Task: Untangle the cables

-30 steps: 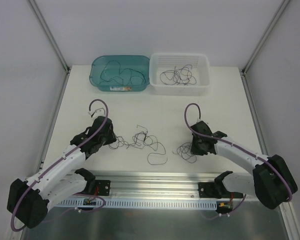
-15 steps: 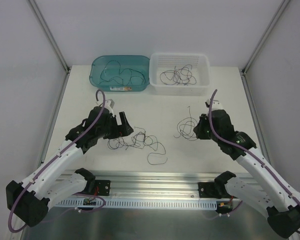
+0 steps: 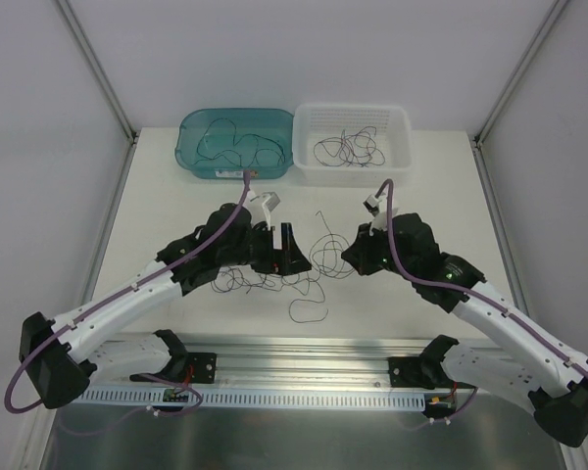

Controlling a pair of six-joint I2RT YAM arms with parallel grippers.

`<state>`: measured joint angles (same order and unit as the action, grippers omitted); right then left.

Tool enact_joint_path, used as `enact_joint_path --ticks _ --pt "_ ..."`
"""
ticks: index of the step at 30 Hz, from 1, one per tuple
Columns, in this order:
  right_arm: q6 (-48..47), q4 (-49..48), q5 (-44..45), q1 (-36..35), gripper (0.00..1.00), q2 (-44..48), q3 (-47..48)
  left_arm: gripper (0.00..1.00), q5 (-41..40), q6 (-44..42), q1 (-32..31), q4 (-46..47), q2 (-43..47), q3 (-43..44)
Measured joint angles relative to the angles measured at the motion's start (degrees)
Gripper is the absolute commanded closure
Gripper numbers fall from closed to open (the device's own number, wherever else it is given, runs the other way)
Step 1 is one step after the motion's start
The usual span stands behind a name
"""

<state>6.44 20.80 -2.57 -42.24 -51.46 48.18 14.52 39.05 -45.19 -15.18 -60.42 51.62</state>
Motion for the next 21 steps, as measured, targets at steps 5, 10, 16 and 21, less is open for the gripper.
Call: enact_joint_path --ticks 5,10,16,21 --pt "0.1 -2.9 -0.9 -2.6 0.99 -1.2 -0.8 0.34 0.4 1.8 -2.1 4.3 -4.8 0.1" --pt "0.2 -4.7 -0.9 -3.5 0.99 -1.7 -1.5 0.71 0.5 3.9 -3.2 7.2 -8.3 0.2" --pt "0.1 -5.1 1.1 -3.8 0.99 -1.7 -2.9 1.0 -0.5 4.7 -3.6 8.6 -8.7 0.2" --pt "0.4 -3.3 6.2 -3.9 0.98 -0.9 -3.9 1.0 -5.2 4.6 -3.5 8.7 -5.8 -1.3"
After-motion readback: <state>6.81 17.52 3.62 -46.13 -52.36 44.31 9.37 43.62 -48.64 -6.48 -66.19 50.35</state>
